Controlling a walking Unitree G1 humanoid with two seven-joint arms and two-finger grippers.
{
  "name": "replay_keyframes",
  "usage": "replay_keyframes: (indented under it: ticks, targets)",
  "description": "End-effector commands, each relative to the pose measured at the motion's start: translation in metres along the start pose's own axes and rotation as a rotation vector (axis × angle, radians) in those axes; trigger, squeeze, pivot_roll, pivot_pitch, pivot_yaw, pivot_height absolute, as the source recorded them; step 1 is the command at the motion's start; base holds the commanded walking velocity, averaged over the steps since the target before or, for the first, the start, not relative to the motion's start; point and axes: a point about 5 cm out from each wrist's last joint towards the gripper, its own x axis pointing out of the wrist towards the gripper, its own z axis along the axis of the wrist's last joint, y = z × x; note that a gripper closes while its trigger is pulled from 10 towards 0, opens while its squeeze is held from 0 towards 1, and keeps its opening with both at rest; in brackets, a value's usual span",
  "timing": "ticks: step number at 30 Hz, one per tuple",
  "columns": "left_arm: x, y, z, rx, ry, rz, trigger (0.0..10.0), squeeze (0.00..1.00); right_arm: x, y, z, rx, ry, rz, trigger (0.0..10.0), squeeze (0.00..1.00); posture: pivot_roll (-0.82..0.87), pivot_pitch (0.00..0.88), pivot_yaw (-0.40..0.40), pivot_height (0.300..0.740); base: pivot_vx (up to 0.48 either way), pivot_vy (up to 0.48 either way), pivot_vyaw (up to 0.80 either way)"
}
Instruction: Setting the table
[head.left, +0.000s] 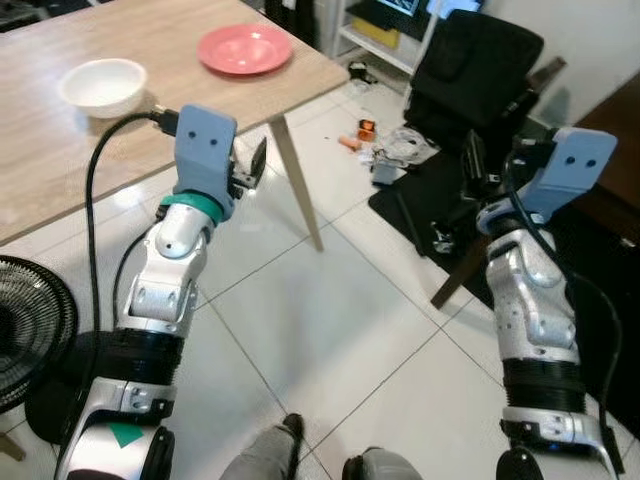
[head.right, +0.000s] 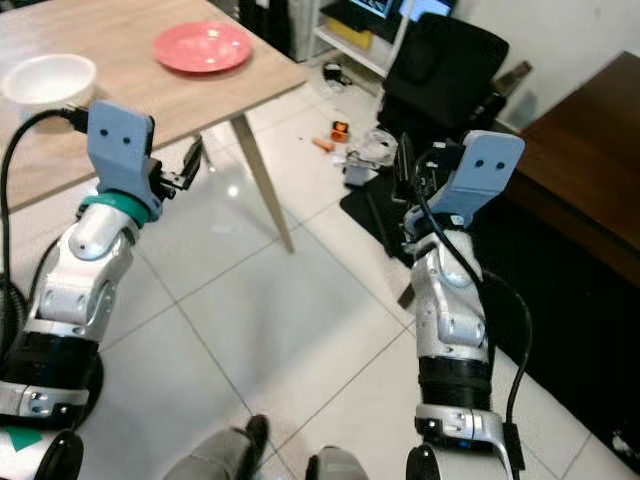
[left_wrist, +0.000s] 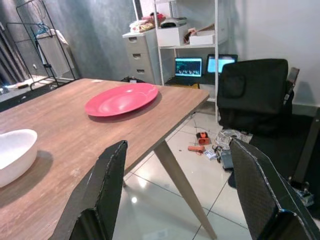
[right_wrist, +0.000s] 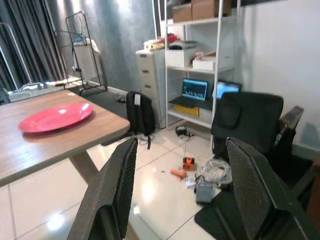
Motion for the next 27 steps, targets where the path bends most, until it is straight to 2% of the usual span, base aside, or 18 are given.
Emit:
replay_keyframes:
  ticks: [1,27]
  targets:
    - [-0.001,0.004,-0.005,0.008,0.025,0.015,10.0,0.00,-0.002,0.003,-0.004,0.015,0.012,0.005,10.0,0.00,0.06,0.000,0.020,0.740,0.000,0.000,0.80]
    - [0.002,0.019,-0.005,0.031,0.044,0.146,10.0,0.00,-0.002,0.003,-0.003,0.017,0.014,0.011,10.0,0.00,0.05,0.007,0.013,0.740,0.000,0.000,0.80]
